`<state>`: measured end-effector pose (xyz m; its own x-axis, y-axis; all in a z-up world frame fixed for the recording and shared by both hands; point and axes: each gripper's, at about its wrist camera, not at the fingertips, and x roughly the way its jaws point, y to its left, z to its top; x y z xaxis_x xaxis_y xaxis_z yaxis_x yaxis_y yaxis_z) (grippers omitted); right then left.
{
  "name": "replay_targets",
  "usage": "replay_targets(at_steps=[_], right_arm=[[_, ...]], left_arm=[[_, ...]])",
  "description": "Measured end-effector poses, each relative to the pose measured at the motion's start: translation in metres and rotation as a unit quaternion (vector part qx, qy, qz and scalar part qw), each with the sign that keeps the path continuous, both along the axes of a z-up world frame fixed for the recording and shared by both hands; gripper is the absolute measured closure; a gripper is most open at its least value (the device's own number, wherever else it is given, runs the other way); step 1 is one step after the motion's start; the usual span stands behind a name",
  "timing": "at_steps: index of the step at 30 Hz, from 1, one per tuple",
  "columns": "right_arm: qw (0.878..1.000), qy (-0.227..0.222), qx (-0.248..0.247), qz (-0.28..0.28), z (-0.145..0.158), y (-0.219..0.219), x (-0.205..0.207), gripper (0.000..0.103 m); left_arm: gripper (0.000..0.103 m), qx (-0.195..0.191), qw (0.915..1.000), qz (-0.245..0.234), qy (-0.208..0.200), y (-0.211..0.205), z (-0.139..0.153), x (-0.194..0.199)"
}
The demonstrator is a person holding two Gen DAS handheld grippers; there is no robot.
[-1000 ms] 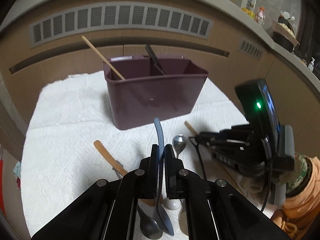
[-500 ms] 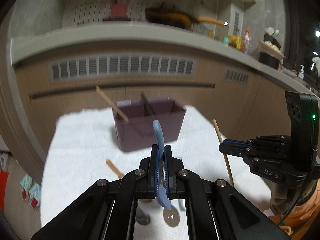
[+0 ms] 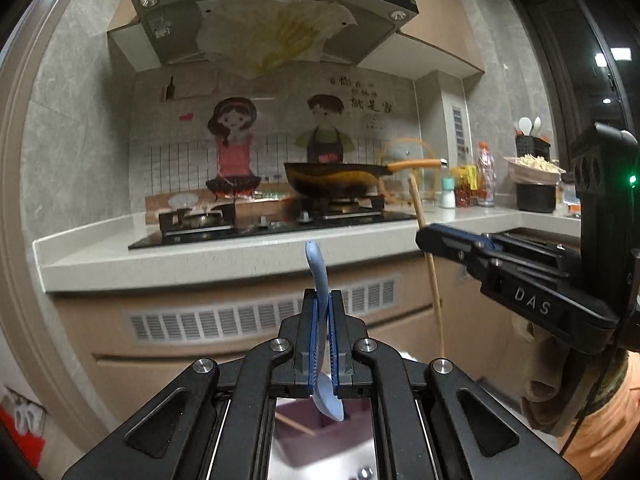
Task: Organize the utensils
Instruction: 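Lift the blue-grey spoon and chopstick with both grippers over the caddy, then drop both items into the caddy and open both grippers, then lower the left gripper onto the white plastic spoon and close on it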
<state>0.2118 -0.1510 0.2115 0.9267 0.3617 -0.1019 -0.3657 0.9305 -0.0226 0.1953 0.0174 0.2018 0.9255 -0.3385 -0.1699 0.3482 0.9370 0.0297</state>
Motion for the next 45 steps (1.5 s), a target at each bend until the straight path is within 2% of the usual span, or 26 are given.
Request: replay_targets(at_steps=[4, 8, 10, 15, 20, 23, 26, 28, 30, 32, 33, 34, 36, 39, 45], right_arm=[[1.000, -0.029, 0.002, 0.002, -0.003, -0.001, 0.035, 0.097], [1.000, -0.010, 0.006, 0.001, -0.025, 0.000, 0.083, 0.097], [1.000, 0.009, 0.009, -0.003, -0.040, -0.003, 0.105, 0.097], [0.997, 0.080, 0.001, -0.008, -0.100, -0.006, 0.153, 0.097], [0.986, 0.166, -0.013, 0.003, -0.158, -0.003, 0.173, 0.097], [0.977, 0.212, -0.015, 0.003, -0.186, -0.004, 0.180, 0.097], [0.968, 0.248, -0.024, 0.006, -0.200, -0.002, 0.183, 0.097], [0.966, 0.255, -0.037, -0.001, -0.203, -0.002, 0.179, 0.095], [0.966, 0.253, -0.043, -0.010, -0.204, -0.004, 0.173, 0.085], [0.967, 0.250, -0.045, -0.016, -0.202, -0.009, 0.160, 0.077], [0.967, 0.250, -0.047, -0.019, -0.201, -0.012, 0.154, 0.074], [0.966, 0.250, -0.051, -0.025, -0.201, -0.014, 0.147, 0.074], [0.965, 0.251, -0.067, -0.036, -0.202, -0.016, 0.127, 0.073], [0.961, 0.262, -0.080, -0.041, -0.209, -0.017, 0.102, 0.067], [0.945, 0.297, -0.122, -0.055, -0.240, -0.018, 0.049, 0.059]], left_arm=[[0.098, -0.008, 0.9998, 0.003, 0.016, 0.002, -0.011, 0.047], [0.098, -0.019, 0.9980, 0.002, 0.060, 0.003, -0.040, 0.098], [0.098, -0.018, 0.9964, -0.002, 0.083, 0.002, -0.058, 0.119], [0.098, -0.010, 0.9884, -0.010, 0.151, -0.008, -0.113, 0.161], [0.098, -0.008, 0.9737, -0.018, 0.227, -0.015, -0.166, 0.187], [0.097, -0.012, 0.9656, -0.020, 0.259, -0.018, -0.187, 0.192], [0.096, -0.020, 0.9630, -0.005, 0.269, -0.014, -0.196, 0.191], [0.095, -0.027, 0.9643, 0.004, 0.264, -0.005, -0.194, 0.182], [0.093, -0.036, 0.9662, 0.011, 0.255, 0.004, -0.189, 0.172], [0.084, -0.046, 0.9672, 0.020, 0.249, 0.017, -0.183, 0.161], [0.076, -0.049, 0.9675, 0.023, 0.247, 0.022, -0.182, 0.157], [0.069, -0.053, 0.9680, 0.027, 0.244, 0.028, -0.180, 0.148], [0.063, -0.053, 0.9682, 0.032, 0.242, 0.038, -0.178, 0.134], [0.053, -0.041, 0.9668, 0.029, 0.251, 0.045, -0.186, 0.106], [0.051, 0.011, 0.9587, 0.007, 0.284, 0.043, -0.217, 0.044]])
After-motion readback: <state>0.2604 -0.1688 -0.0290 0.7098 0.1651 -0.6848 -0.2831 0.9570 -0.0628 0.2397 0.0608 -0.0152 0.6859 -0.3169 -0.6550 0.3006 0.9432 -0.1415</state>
